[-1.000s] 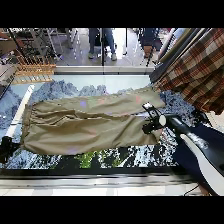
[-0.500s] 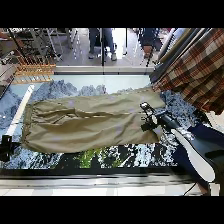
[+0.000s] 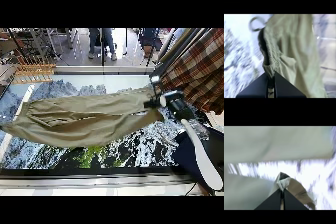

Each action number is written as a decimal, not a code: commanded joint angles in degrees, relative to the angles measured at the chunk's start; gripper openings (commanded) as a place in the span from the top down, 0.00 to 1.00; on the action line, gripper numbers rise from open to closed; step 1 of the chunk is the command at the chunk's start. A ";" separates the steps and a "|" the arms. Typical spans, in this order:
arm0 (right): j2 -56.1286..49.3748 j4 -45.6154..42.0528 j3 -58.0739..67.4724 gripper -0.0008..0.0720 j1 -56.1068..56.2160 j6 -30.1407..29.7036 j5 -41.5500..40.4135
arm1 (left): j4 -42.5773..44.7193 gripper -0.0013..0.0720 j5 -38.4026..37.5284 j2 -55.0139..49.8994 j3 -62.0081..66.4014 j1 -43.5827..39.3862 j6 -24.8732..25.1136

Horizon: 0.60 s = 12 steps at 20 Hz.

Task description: Fold the clothes and pants, and hang the long-sleeved shirts on hangers.

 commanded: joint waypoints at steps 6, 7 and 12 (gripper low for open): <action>3.08 7.80 24.44 0.97 -4.63 0.76 12.17 | 11.15 0.96 -7.80 0.68 30.25 2.14 -1.49; 3.96 8.94 23.47 0.97 -5.86 -2.99 16.24 | 15.52 0.96 -9.22 0.66 30.60 3.21 -1.49; 10.67 15.91 4.33 0.97 -7.80 -14.51 20.35 | 23.23 0.96 -14.95 -0.33 24.55 6.60 12.55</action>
